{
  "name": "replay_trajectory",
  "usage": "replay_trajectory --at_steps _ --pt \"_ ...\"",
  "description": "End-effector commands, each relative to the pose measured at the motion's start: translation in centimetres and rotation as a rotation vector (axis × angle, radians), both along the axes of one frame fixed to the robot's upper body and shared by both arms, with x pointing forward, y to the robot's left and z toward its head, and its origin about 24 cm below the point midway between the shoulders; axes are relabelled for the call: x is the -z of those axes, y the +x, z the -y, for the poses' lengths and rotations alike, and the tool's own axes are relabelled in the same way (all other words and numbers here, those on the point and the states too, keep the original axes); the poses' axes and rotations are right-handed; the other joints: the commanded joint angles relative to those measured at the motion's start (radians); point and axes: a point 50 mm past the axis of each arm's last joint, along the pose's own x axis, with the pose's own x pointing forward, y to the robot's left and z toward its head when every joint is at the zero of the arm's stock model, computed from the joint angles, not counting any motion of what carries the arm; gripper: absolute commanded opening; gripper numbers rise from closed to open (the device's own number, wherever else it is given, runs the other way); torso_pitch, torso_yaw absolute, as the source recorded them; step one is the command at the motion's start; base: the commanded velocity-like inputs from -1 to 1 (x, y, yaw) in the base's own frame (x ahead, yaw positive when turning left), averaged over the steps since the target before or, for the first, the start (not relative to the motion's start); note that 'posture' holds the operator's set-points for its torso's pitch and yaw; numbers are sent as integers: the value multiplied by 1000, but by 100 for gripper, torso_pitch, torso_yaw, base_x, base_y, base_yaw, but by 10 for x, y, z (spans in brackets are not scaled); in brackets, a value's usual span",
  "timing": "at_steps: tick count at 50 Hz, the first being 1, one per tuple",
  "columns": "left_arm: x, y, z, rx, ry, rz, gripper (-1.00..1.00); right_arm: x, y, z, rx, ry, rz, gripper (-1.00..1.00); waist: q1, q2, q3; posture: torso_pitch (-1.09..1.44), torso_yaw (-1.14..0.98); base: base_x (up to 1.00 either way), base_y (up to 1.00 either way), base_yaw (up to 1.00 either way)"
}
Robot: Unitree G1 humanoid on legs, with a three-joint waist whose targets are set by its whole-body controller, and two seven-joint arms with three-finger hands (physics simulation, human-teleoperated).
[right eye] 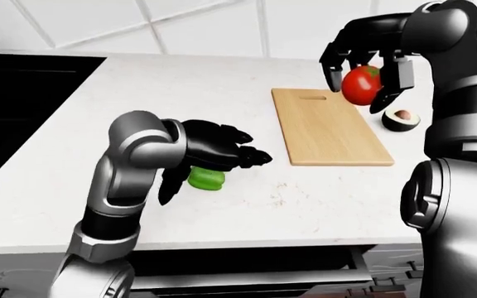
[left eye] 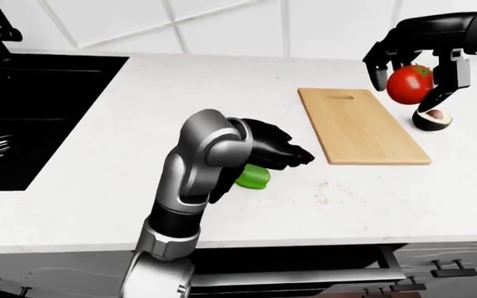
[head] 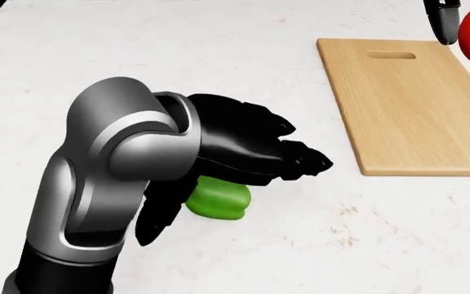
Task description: Place the avocado, onion, tomato and bell pepper on the cutting board.
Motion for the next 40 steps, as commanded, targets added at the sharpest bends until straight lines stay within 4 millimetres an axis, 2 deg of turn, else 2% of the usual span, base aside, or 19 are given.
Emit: replay_trajectory --at_steps 1,4,7,11,12,15,16,23,31,38,40 --pt "-13 -2 2 19 -47 66 65 -25 -7 -2 -12 10 104 -100 1 -7 -32 0 0 0 0 0" --pt "-9 2 1 16 -50 65 44 -25 -7 -2 -13 9 105 -100 0 -6 -33 0 0 0 0 0" --pt "-6 4 1 9 -47 59 8 -27 -7 -2 -14 10 109 -100 -1 -5 -34 0 0 0 0 0" --pt "3 7 -2 6 -33 53 -15 -26 -7 -2 -13 10 110 -100 -3 -3 -35 0 0 0 0 0" --pt "4 8 -3 5 -31 54 -28 -27 -7 -2 -14 12 111 -100 -3 -3 -35 0 0 0 0 0" --pt "4 11 -3 -5 -34 56 -91 -27 -7 -2 -14 12 115 -100 -4 -3 -38 0 0 0 0 0" --pt "3 12 -4 -7 -37 58 -100 -27 -7 -2 -14 14 115 -100 -5 -3 -38 0 0 0 0 0" --pt "-12 13 -4 -11 -63 77 -100 -31 -8 -3 -18 26 127 -100 -7 -3 -38 0 0 0 0 0" --pt "-54 15 -9 -30 -137 126 -100 -38 -8 -6 -32 121 152 -100 -5 -1 -33 0 0 0 0 0" --pt "-73 17 -22 -60 -157 155 -100 -41 -9 -6 -31 187 132 -100 -4 2 -29 0 0 0 0 0" --pt "-86 19 -26 -72 -164 172 -100 -44 -9 -6 -27 200 144 -100 -3 2 -29 0 0 0 0 0"
